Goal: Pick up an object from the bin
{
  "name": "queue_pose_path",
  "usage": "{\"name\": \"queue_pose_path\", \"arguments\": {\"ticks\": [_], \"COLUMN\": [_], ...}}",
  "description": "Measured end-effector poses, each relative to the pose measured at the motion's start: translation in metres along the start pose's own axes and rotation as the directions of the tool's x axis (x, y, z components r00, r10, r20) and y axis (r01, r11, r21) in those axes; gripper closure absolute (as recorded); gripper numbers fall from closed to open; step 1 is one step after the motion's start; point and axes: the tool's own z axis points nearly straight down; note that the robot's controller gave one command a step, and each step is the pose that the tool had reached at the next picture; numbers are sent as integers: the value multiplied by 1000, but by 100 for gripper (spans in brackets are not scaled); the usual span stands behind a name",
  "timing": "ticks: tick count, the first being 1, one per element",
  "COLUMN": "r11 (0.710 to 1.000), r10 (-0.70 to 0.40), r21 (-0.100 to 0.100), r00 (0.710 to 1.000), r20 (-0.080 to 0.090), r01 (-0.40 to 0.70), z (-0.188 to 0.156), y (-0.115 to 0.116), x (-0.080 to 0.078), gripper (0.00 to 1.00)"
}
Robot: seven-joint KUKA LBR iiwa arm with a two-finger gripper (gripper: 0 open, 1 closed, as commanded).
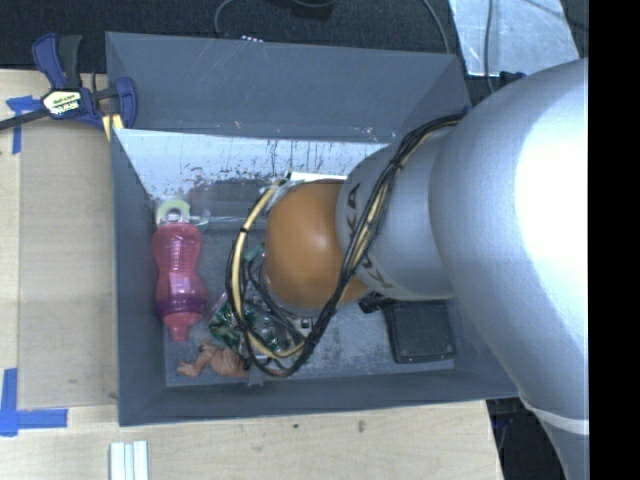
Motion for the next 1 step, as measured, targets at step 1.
{"name": "queue_pose_path", "arguments": {"ticks": [1], "r11": [1000], "r10": [0], "r21": [0], "r00": [1000], "r20": [1], "r01": [0], "z": [-1], "y": [0], "x": [0], "gripper": [100]}}
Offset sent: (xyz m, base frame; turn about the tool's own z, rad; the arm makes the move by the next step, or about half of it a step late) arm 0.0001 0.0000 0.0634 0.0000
